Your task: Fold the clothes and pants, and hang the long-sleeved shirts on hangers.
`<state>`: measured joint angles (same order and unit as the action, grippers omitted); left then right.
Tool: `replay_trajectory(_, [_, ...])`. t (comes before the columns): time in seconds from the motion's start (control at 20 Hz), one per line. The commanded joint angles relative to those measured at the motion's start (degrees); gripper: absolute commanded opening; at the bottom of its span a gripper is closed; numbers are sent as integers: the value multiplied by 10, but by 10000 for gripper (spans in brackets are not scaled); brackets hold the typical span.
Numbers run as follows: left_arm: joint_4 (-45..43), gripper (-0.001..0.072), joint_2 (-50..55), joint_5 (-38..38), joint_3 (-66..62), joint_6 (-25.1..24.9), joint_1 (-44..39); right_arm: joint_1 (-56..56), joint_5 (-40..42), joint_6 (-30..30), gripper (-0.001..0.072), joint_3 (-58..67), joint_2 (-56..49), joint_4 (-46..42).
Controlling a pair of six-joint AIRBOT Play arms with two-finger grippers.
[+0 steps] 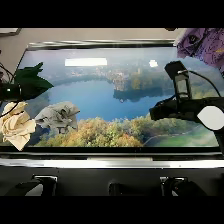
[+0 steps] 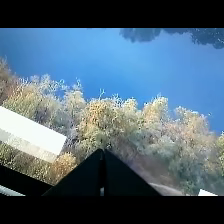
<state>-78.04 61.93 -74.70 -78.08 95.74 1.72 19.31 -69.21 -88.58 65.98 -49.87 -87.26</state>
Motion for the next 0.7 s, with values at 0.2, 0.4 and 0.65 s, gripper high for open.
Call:
replay_trajectory(0.2, [-43, 720, 82, 9, 85, 48, 0, 1, 6, -8, 31, 1, 0, 0])
replay_trajectory(0.4, [-25, 720, 139, 136, 162, 48, 0, 1, 1, -6, 32, 1, 0, -8])
replay_trajectory(0.65, [90, 16, 203, 134, 170, 26, -2, 1, 2, -6, 32, 1, 0, -20])
